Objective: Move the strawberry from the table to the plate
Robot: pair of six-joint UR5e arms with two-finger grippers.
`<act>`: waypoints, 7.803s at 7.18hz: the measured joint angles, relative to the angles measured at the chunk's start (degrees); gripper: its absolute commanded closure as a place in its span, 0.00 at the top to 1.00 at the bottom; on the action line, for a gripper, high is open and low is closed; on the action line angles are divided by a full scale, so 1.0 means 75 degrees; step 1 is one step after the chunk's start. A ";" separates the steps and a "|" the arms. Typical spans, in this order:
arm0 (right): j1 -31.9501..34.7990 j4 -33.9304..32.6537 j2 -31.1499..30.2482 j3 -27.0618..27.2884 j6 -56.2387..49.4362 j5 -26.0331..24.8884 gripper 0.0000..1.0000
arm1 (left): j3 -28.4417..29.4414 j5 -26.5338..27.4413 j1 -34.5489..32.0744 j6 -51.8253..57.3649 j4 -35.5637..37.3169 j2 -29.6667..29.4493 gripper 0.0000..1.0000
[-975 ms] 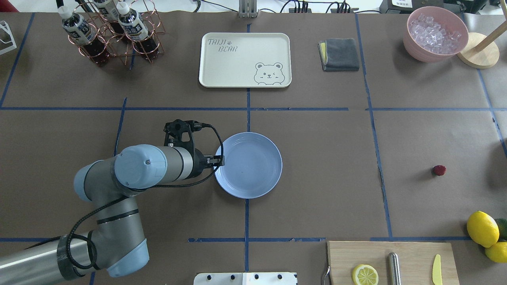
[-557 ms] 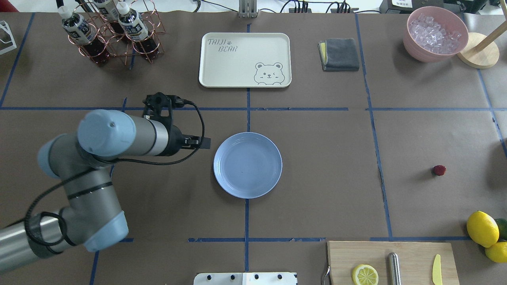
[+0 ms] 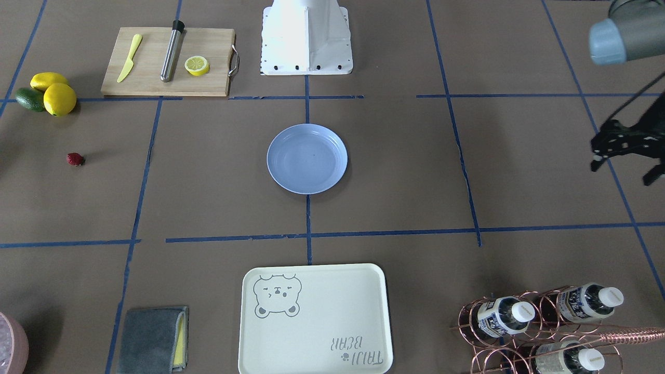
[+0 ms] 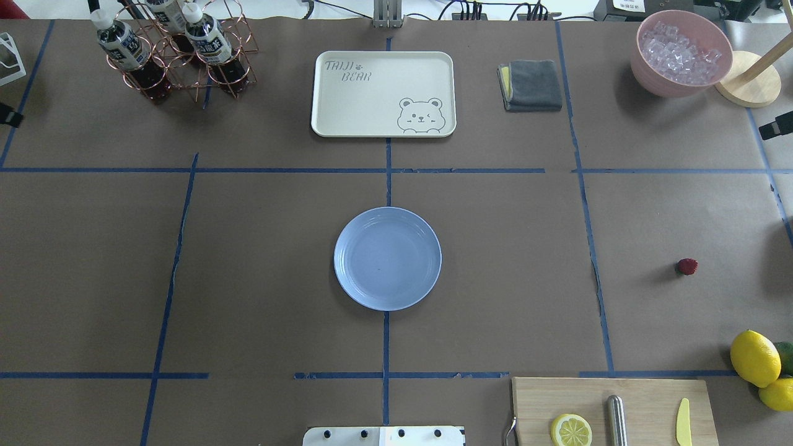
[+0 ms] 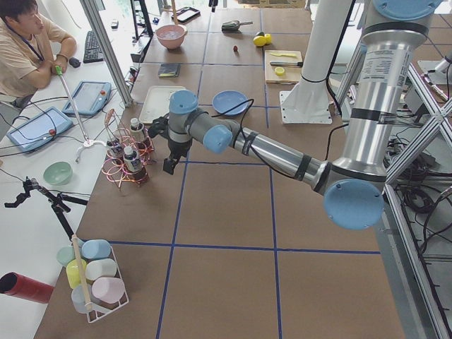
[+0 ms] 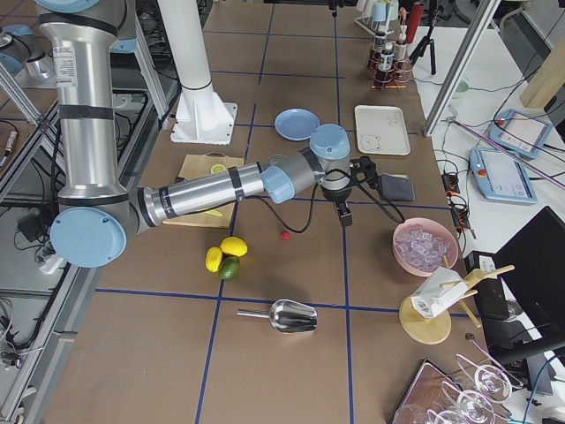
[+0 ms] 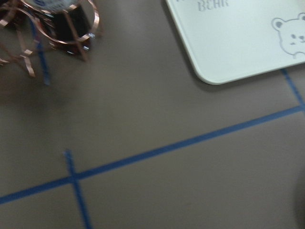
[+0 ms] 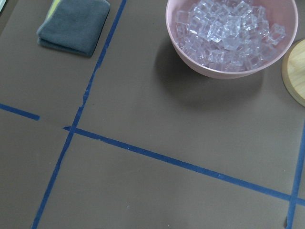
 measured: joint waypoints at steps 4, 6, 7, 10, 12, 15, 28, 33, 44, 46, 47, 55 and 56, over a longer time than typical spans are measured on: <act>-0.0720 0.0144 -0.0273 0.0283 0.0783 -0.0188 1.00 | 0.0763 -0.0221 -0.1700 0.2205 0.1331 0.0921 1.00; -0.1811 0.1606 -0.0862 0.0125 0.2029 -0.1249 1.00 | 0.0661 -0.0222 -0.1729 0.2263 0.1528 0.0897 1.00; -0.2426 0.2593 -0.1048 -0.0189 0.2708 -0.1708 0.99 | 0.0628 -0.0221 -0.1732 0.2269 0.1575 0.0893 1.00; -0.3585 0.4402 -0.1407 -0.0938 0.3612 -0.2431 0.92 | 0.0577 -0.0229 -0.1734 0.2280 0.1613 0.0890 1.00; -0.3915 0.4545 -0.1652 -0.1011 0.3678 -0.2629 0.85 | 0.0573 -0.0232 -0.1733 0.2287 0.1612 0.0889 1.00; -0.4253 0.4590 -0.1945 -0.1007 0.3644 -0.2692 0.02 | 0.0574 -0.0264 -0.1734 0.2294 0.1582 0.0890 1.00; -0.6976 -0.1004 0.5548 -0.2046 0.7381 -0.5129 0.00 | 0.0497 -0.0498 -0.1733 0.2307 0.1541 0.0886 1.00; -0.7534 -0.1307 0.6125 -0.2853 0.7803 -0.5734 0.00 | 0.0502 -0.0584 -0.1733 0.2308 0.1511 0.0879 1.00; -0.5844 -0.1528 0.4765 -0.1107 0.6167 -0.4294 1.00 | 0.0507 -0.0681 -0.1732 0.2308 0.1546 0.0924 1.00; -0.3921 -0.1451 0.3657 -0.0934 0.3626 -0.2660 1.00 | 0.0481 -0.0814 -0.1733 0.2297 0.1613 0.1026 1.00; -0.2853 -0.1450 0.3001 -0.0881 0.2140 -0.1859 1.00 | 0.0482 -0.0995 -0.1733 0.2273 0.1629 0.1094 1.00; 0.1228 -0.1457 -0.0846 -0.1270 -0.2523 -0.0730 1.00 | 0.0202 -0.1436 -0.1768 0.2315 0.1545 0.1440 1.00; 0.1296 -0.1452 -0.0907 -0.1314 -0.2506 -0.0367 1.00 | 0.0192 -0.1438 -0.1769 0.2318 0.1544 0.1446 1.00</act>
